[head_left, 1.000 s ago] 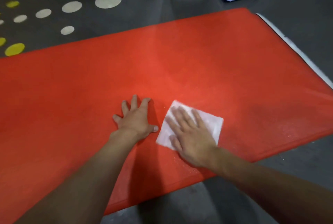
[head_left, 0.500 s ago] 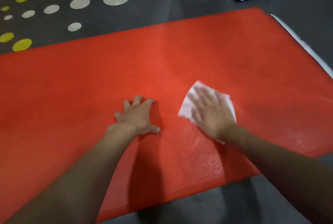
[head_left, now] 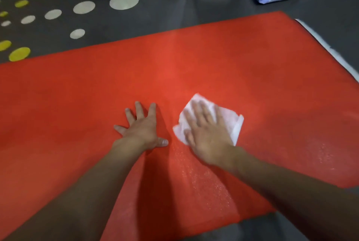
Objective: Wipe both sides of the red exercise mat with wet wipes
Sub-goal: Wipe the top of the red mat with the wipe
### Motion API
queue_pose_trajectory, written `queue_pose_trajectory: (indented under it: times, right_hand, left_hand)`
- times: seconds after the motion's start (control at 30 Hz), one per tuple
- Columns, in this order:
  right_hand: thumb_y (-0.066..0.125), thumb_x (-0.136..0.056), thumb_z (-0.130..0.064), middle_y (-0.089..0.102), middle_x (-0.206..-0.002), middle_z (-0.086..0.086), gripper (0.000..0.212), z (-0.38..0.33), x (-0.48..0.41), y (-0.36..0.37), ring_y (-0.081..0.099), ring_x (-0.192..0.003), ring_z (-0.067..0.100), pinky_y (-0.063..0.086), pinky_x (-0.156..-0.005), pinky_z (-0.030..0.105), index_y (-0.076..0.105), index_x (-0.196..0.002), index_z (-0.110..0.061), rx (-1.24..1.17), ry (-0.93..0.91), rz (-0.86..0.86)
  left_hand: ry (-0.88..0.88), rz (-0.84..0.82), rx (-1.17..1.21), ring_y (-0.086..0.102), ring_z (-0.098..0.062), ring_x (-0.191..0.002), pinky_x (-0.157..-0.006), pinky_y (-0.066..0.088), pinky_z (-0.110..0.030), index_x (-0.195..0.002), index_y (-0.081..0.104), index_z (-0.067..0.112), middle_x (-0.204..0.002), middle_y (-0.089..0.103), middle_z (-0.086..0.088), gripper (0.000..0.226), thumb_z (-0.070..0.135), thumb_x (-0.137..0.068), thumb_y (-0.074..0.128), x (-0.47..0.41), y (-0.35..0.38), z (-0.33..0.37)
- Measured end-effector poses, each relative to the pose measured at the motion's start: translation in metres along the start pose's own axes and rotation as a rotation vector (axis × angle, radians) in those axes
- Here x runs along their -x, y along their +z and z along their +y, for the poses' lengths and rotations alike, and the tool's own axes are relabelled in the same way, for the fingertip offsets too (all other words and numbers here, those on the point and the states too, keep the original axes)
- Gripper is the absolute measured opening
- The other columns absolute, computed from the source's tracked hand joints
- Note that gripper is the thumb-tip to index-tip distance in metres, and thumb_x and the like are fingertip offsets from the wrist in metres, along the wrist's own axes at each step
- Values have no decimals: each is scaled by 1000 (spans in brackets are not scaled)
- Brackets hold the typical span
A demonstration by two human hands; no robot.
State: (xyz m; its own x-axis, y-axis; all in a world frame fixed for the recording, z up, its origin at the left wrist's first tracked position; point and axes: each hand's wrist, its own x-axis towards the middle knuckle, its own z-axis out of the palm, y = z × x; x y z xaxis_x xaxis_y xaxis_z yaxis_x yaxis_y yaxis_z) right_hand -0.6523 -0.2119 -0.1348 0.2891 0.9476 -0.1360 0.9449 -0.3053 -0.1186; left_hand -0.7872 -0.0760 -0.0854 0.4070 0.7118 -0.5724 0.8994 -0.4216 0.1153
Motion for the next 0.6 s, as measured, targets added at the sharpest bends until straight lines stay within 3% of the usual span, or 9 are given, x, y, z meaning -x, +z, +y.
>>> queue_pose_trajectory:
  times: [0.07, 0.1, 0.17, 0.23, 0.3, 0.4, 0.43, 0.53, 0.6]
  right_hand:
    - [17, -99, -48, 8, -165, 5, 62, 22, -2, -5, 3, -153, 22, 0, -121, 50, 21, -157, -27, 16, -236, -20]
    - [17, -98, -49, 13, -165, 3, 61, 39, -10, -8, 8, -152, 20, 3, -121, 48, 25, -156, -29, 26, -247, 7]
    - [14, -98, -45, 10, -166, 2, 61, 56, -24, -14, 4, -153, 17, 1, -121, 46, 18, -157, -28, 4, 11, 40]
    - [12, -101, -40, -6, -166, 4, 60, 34, -29, -11, -10, -152, 20, -7, -121, 49, 4, -158, -22, -38, 235, 24]
    - [12, -102, -42, -12, -165, 7, 62, 3, -23, -6, -15, -151, 24, -9, -120, 53, 1, -158, -20, -31, 103, -8]
    - [11, -97, -50, 4, -166, 2, 63, 22, -27, -12, 0, -153, 19, -6, -121, 47, 17, -157, -30, -1, -215, -31]
    - [9, -96, -50, 8, -166, 1, 64, 39, -38, -14, 4, -153, 18, -3, -121, 46, 17, -157, -32, 18, -175, -4]
    - [6, -95, -43, -1, -166, 3, 66, 47, -59, -17, -6, -153, 19, -4, -122, 49, 8, -158, -25, -31, 258, 27]
    - [3, -95, -41, -6, -165, 10, 67, 12, -55, -9, -10, -152, 26, -5, -120, 55, 3, -158, -18, -18, 246, 15]
  left_hand:
    - [-8, -1, 1, -24, -38, -146, -108, 6, -76, -153, -15, 38, -158, -33, -5, 126, 46, -73, 82, -1, 0, 0]
    - [-6, -1, -3, -23, -37, -146, -108, 6, -75, -153, -15, 38, -159, -32, -5, 126, 47, -73, 82, -1, 1, -1]
    - [-3, -9, -5, -23, -37, -147, -109, 7, -75, -153, -14, 38, -159, -30, -5, 126, 48, -72, 82, 0, 2, -1]
    - [-7, -40, -23, -20, -40, -147, -108, 8, -75, -154, -11, 36, -160, -26, -8, 121, 49, -75, 80, -2, -3, 1]
    - [-10, -56, -54, -10, -42, -148, -109, 11, -75, -155, 1, 33, -162, -15, -12, 98, 49, -85, 69, -8, -17, 5]
    - [33, 83, -54, -4, -34, -151, -110, 10, -73, -150, 24, 29, -162, -1, -11, 63, 43, -95, 52, -28, -39, 6]
    - [56, 137, -21, -6, -31, -151, -111, 8, -72, -151, 24, 30, -163, -3, -9, 63, 42, -95, 51, -37, -43, 7]
    - [72, 267, 77, -8, -32, -151, -113, 6, -68, -153, 19, 30, -165, -8, -4, 64, 46, -97, 45, -67, -48, 11]
    - [107, 347, 47, -8, -33, -151, -114, 5, -67, -154, 18, 29, -165, -6, -3, 61, 46, -99, 37, -84, -49, 15]
